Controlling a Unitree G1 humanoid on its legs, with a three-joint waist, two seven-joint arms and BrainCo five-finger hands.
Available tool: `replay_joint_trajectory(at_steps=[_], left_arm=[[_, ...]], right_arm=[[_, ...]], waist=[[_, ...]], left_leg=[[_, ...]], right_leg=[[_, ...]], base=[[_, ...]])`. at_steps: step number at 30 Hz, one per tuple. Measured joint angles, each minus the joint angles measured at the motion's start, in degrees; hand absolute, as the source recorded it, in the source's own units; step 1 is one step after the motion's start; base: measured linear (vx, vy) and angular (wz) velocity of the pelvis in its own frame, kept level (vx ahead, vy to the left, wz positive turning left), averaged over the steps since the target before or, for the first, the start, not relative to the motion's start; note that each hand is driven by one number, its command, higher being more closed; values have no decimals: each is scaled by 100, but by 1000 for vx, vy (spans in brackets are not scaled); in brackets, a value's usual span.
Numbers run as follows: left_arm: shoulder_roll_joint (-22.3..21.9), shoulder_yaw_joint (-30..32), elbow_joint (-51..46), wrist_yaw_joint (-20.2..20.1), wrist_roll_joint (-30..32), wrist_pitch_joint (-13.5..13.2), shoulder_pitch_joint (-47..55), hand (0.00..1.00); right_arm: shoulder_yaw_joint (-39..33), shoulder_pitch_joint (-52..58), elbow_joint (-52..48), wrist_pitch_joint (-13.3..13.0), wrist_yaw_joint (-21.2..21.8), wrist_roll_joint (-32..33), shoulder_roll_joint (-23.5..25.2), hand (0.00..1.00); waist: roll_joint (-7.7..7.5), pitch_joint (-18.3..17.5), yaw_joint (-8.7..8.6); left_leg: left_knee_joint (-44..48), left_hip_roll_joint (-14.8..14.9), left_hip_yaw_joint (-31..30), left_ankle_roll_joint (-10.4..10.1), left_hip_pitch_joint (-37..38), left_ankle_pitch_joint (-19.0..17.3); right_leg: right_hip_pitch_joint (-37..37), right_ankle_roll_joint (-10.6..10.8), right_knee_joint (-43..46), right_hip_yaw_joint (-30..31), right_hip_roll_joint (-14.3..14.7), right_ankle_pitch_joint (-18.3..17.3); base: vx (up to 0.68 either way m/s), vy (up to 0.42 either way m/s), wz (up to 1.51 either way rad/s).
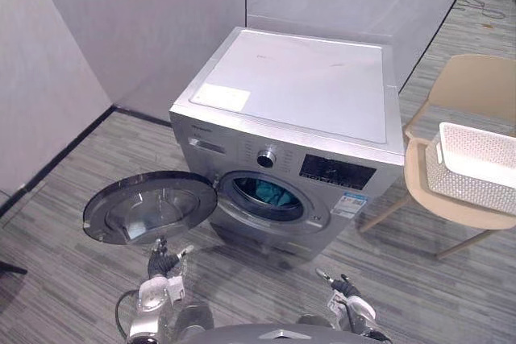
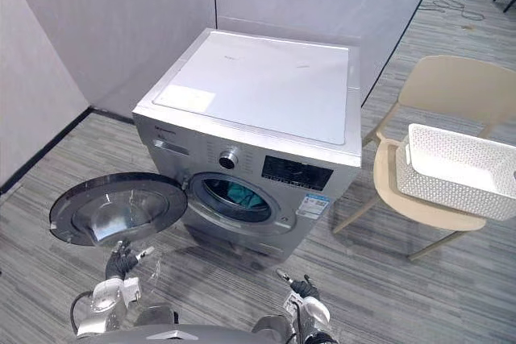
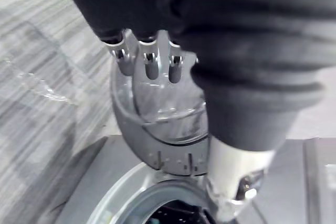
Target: Pick up the laundry basket with both hands and put the clothes into the washing machine.
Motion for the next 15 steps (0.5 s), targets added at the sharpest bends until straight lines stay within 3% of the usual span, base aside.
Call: replay_joint_trajectory(at_steps=[1, 2, 3, 4, 5, 8, 10, 11, 12, 13, 14, 15], left_arm=[[-17, -72, -320, 19, -77, -26, 7, 0], [-19, -113, -488, 20, -96, -32, -1, 0], [-68, -191, -781, 19, -191, -66, 1, 0], [-78, -263, -1099, 28, -196, -83, -4, 0], [-51, -326, -1291, 14, -194, -91, 6, 0], [15, -708, -2001, -28, -179, -139, 130, 0], [281, -905, -2516, -85, -161, -170, 114, 0], [316, -946, -2659, -101, -140, -184, 99, 0], [362, -1000, -2856, -131, -106, -202, 61, 0], [388, -1055, -3004, -130, -50, -231, -5, 0], [428, -1058, -3119, -125, 22, -265, -106, 0], [478, -987, -3188, -87, 106, -282, -137, 0]], right_arm=[[109, 89, 5, 4, -2, -5, -12, 0], [133, 109, 16, 20, -1, -53, -9, 0], [150, 137, 72, 79, -2, -186, 9, 0], [166, 121, 117, 80, 14, -344, -11, 0], [165, 120, 161, 84, 13, -436, -8, 0], [140, 129, 473, 128, -95, -584, -20, 0], [41, 275, 450, 116, -111, -595, 83, 0], [1, 313, 438, 105, -113, -587, 103, 0], [-88, 339, 420, 77, -112, -527, 117, 0], [-172, 337, 329, 72, -115, -439, 119, 0], [-195, 331, 210, 65, -124, -408, 120, 0], [-209, 265, 142, 15, -127, -374, 110, 0]], waist=[[8, -13, -5], [38, -30, -19], [-34, -46, -67], [-63, -51, -134], [-143, -72, -132], [-130, 20, 9], [-245, -66, -8], [-253, -119, -6], [-264, -152, -4], [-263, -164, -4], [-213, -176, 27], [-143, -187, 86]], left_leg=[[-32, 21, -123, -175, 37, -207], [-72, -114, -129, -212, 55, -386], [-269, -390, -175, -169, 73, -585], [-451, -509, -161, -283, 42, -841], [-522, -574, -124, -357, 65, -999], [-247, -839, -49, -243, -79, -1216], [-58, -1090, -79, -170, -404, -1231], [16, -1137, -74, -140, -566, -1248], [112, -1204, -13, -81, -775, -1255], [192, -1261, 68, -4, -932, -1253], [246, -1220, 240, 150, -1150, -1243], [175, -1081, 474, 431, -1289, -1204]], right_leg=[[-171, 68, 152, 119, -110, -30], [-240, 98, 191, 193, -196, -48], [-367, 261, 207, 408, -283, -123], [-514, 413, 590, 631, -243, -221], [-447, 353, 542, 580, -259, -251], [57, 320, -290, 436, -459, 264], [187, 176, -955, 223, -609, 688], [116, 77, -1068, 181, -643, 794], [0, -166, -1217, 177, -692, 937], [-129, -654, -1355, 191, -712, 1160], [-464, -1204, -1404, 230, -685, 1747], [-768, -1476, -1661, 174, -560, 2854]], base=[[-102, 398, -6], [-120, 461, 9], [-49, 286, 35], [-17, 212, 50], [-1, 190, 47], [-104, 273, 22], [-120, 244, 22], [-129, 257, 6], [-91, 288, -9], [-105, 346, -40], [-131, 361, -92], [-153, 301, -115]])
